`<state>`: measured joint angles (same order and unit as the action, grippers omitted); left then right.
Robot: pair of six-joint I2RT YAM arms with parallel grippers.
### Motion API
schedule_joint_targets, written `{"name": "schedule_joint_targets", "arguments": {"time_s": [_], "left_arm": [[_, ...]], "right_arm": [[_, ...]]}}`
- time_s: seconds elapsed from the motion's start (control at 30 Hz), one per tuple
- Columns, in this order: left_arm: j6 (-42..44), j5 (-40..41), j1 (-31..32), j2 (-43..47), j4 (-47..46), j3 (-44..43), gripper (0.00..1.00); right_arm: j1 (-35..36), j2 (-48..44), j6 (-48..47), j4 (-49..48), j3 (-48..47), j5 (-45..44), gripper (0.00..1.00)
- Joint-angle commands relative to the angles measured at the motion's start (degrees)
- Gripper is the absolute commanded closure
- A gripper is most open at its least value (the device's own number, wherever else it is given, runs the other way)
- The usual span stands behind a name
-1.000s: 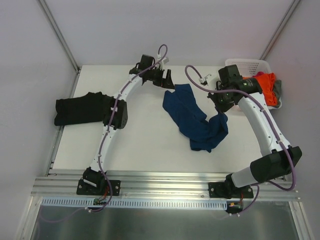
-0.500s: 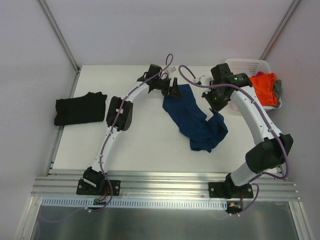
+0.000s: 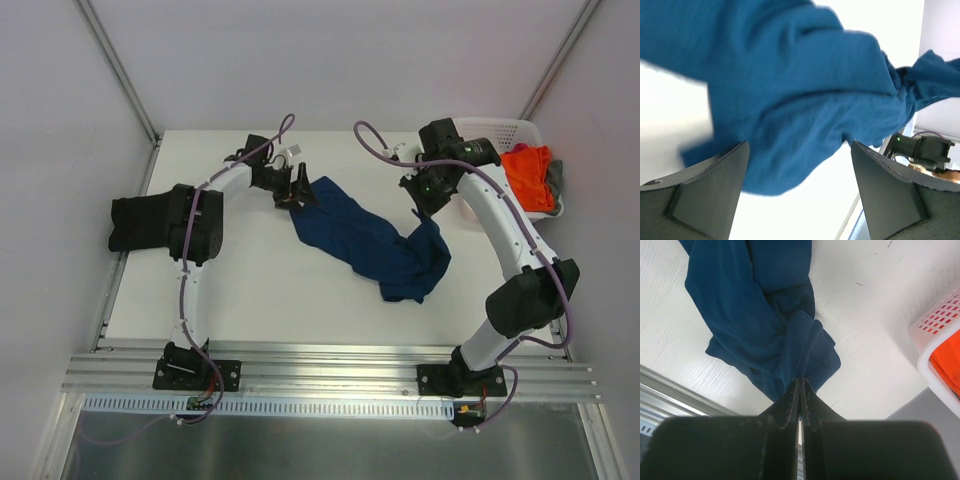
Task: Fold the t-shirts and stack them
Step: Flatten out the tshirt
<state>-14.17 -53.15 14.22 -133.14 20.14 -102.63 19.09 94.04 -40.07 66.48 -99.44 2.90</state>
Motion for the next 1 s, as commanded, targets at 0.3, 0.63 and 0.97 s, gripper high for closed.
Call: {"name": "schedule_joint_targets", "arguments": {"time_s": [0.3,0.63,0.97], "left_arm": [[6.0,8.5,0.5,5.6,7.1,-8.5,0.12],[6.8,10.4,-2.3,-3.8,7.1,-15.6,0.14],[6.1,11.3,-3.9,-11.5,6.2,-24.5,0.15]], "right_arm": [[-1.2,4.0,-1.1,-0.2,-6.0,3.7,0.99],[-1.4,3.3,-0.6,0.1,-4.2,1.9,0.99],[-1.4,5.5,-0.7,0.5,-6.6,-0.1,0.99]]}}
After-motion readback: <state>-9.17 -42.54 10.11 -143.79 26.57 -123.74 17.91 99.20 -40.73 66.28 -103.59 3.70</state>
